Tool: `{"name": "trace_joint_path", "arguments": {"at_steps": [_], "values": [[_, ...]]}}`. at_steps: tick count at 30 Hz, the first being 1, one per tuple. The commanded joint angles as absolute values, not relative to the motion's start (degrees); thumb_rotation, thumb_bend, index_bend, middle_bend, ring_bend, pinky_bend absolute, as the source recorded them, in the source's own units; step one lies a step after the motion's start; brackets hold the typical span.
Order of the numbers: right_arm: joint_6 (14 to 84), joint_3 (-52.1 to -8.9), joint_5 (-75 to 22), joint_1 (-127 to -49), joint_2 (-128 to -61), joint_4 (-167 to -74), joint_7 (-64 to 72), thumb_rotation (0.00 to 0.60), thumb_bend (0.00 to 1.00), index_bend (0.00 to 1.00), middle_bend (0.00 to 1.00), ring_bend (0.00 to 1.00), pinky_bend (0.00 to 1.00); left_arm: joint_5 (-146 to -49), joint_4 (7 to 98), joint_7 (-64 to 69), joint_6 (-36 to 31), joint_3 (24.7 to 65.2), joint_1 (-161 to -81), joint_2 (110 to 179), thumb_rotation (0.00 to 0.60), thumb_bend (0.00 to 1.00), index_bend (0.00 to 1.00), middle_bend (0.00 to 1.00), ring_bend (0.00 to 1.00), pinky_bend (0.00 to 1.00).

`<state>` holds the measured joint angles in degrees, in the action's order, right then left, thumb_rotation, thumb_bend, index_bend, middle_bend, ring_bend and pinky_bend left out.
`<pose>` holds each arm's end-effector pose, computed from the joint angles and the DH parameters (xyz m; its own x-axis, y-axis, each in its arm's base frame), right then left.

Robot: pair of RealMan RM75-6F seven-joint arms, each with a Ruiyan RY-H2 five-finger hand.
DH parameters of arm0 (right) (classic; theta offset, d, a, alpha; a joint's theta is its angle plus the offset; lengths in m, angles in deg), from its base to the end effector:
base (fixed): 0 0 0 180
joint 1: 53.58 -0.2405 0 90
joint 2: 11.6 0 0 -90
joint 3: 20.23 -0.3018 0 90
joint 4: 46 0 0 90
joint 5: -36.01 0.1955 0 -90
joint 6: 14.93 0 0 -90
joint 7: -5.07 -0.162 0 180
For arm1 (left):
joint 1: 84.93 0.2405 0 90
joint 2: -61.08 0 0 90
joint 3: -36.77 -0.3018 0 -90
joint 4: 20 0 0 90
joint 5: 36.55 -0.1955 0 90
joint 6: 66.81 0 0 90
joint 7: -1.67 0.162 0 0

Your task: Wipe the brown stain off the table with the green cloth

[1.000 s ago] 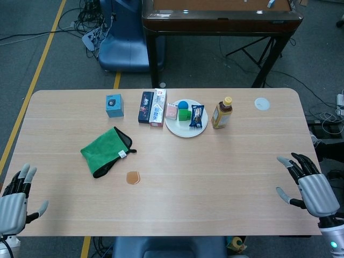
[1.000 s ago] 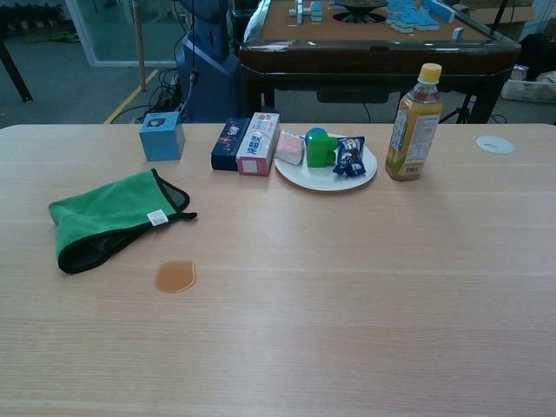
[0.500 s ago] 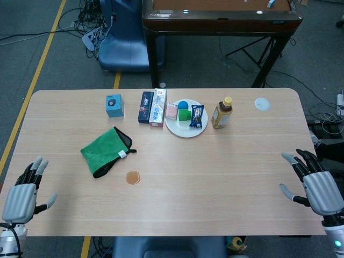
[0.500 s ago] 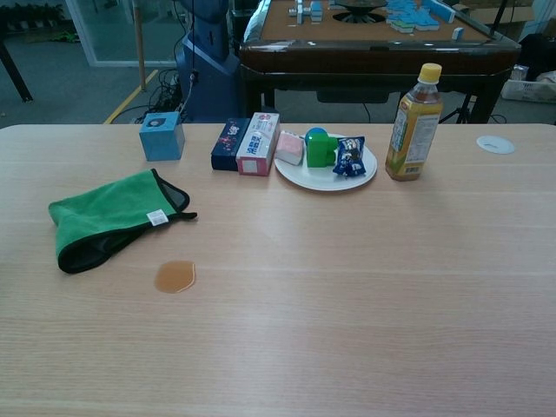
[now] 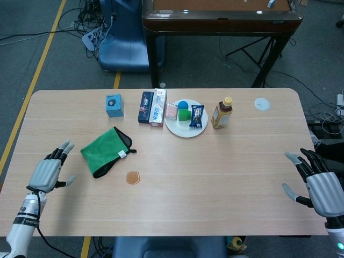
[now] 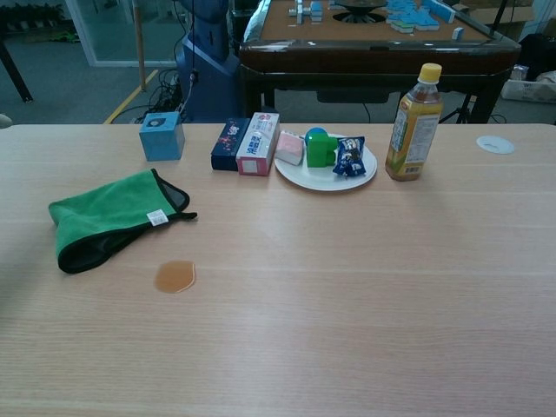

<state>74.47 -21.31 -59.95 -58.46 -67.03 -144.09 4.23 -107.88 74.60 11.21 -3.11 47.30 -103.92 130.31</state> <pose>-0.3045 -0.1913 0.2303 0.4316 0.0436 0.9010 -0.8833 -0.1824 0.4319 -0.3094 0.3017 0.1315 0.3689 0.1880 0.9102 0.9292 -0.0501 -0.3663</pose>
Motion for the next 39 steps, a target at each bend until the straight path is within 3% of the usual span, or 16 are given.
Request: {"name": "trace_joint_path", "arguments": {"at_steps": [1, 12, 19, 27, 33, 36, 39], "values": [[74.7, -21.3, -59.9, -58.3, -66.9, -144.2, 4.4, 0.6, 0.37, 0.15, 0.24, 0.1, 0.11, -99.5, 70.8, 15.7, -8.1, 49.4, -108.0, 133.5, 0.6, 0.24, 0.11, 0.06, 0.18, 0.31], [74.9, -21.4, -59.8, -57.9, -66.7, -144.5, 4.6, 0.6, 0.37, 0.15, 0.24, 0.1, 0.11, -90.9, 59.9, 19.2, -15.0, 49.8, -114.9, 140.9, 0.6, 0.23, 0.09, 0.06, 0.19, 0.33], [75.3, -21.3, -59.4, -57.3, -66.5, -144.4, 4.7, 0.6, 0.37, 0.15, 0.24, 0.1, 0.11, -82.9, 54.6, 23.0, -18.6, 50.3, -119.3, 145.1, 0.6, 0.22, 0.05, 0.05, 0.21, 0.44], [75.5, -21.2, -59.1, -56.8, -66.1, -144.2, 4.5, 0.6, 0.37, 0.15, 0.24, 0.1, 0.11, -83.2, 48.2, 21.6, -20.3, 49.6, -121.9, 150.4, 0.6, 0.23, 0.02, 0.05, 0.2, 0.45], [75.5, -21.2, -58.9, -56.6, -65.8, -144.4, 4.8, 0.6, 0.37, 0.15, 0.24, 0.1, 0.11, -86.5, 44.3, 19.9, -21.4, 48.6, -123.3, 152.7, 0.6, 0.23, 0.02, 0.0, 0.09, 0.44], [75.5, -21.2, -58.8, -56.4, -65.8, -144.5, 4.9, 0.6, 0.37, 0.15, 0.24, 0.1, 0.11, -88.4, 43.4, 19.6, -21.2, 48.1, -123.8, 153.1, 0.6, 0.22, 0.01, 0.0, 0.01, 0.39], [75.5, -21.3, -58.7, -56.4, -65.7, -144.5, 5.0, 0.6, 0.37, 0.15, 0.24, 0.1, 0.11, -90.5, 43.2, 18.5, -21.7, 47.5, -124.2, 153.0, 0.6, 0.22, 0.0, 0.0, 0.0, 0.36]]}}
